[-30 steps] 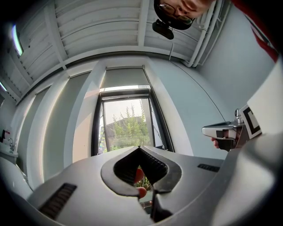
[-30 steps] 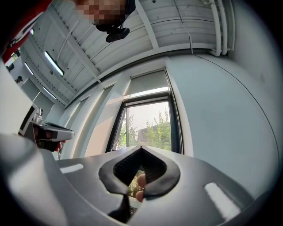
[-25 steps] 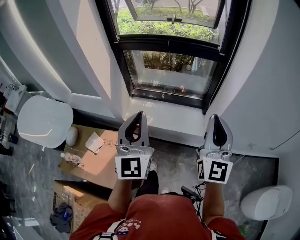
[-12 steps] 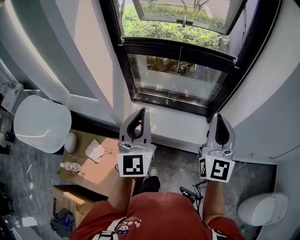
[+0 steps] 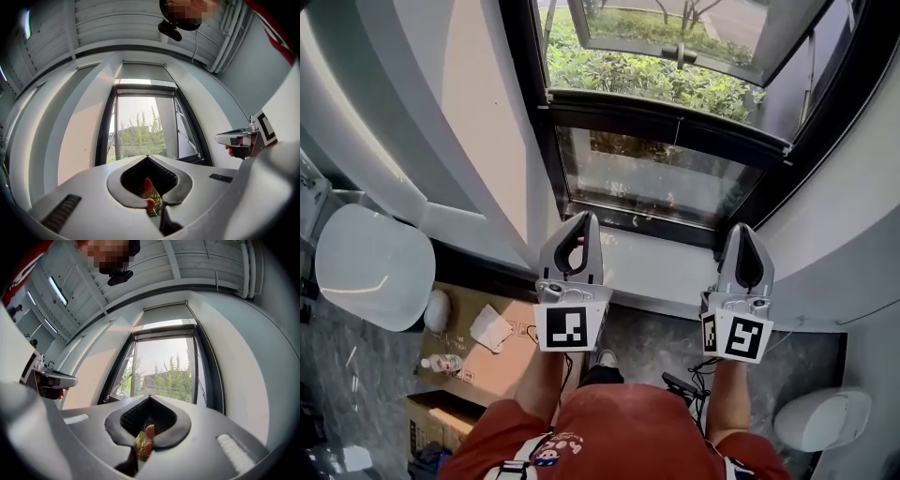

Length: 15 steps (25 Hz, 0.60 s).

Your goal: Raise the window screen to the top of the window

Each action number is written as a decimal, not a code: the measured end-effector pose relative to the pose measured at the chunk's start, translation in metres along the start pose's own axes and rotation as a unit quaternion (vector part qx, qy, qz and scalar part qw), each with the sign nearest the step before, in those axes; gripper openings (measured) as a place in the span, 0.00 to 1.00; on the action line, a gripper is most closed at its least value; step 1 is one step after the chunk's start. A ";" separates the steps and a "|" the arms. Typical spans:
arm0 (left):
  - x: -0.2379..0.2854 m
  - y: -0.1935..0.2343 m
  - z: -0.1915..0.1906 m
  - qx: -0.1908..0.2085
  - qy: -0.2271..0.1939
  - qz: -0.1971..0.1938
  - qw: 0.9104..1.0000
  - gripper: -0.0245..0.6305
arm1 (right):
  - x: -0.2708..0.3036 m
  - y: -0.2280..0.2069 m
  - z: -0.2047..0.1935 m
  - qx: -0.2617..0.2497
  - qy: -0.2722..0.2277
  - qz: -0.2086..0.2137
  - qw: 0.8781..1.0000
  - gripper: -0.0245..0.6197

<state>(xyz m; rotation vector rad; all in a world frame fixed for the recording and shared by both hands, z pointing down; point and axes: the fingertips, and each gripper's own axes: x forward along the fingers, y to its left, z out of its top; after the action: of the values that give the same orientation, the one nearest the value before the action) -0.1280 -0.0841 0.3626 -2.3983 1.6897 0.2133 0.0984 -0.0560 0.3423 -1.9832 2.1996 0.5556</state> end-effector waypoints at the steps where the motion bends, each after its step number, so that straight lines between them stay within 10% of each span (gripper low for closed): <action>1: 0.006 0.004 -0.002 -0.002 -0.001 -0.003 1.000 0.05 | 0.005 0.001 -0.002 -0.003 0.002 -0.004 1.000 0.05; 15: 0.065 0.024 -0.031 -0.022 0.002 -0.033 0.999 0.05 | 0.041 -0.003 -0.036 -0.015 0.028 -0.041 0.999 0.05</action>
<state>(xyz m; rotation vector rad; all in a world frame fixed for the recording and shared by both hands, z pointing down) -0.1291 -0.1585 0.3758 -2.4835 1.6202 0.2383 0.1014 -0.1069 0.3614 -2.1183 2.1413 0.5329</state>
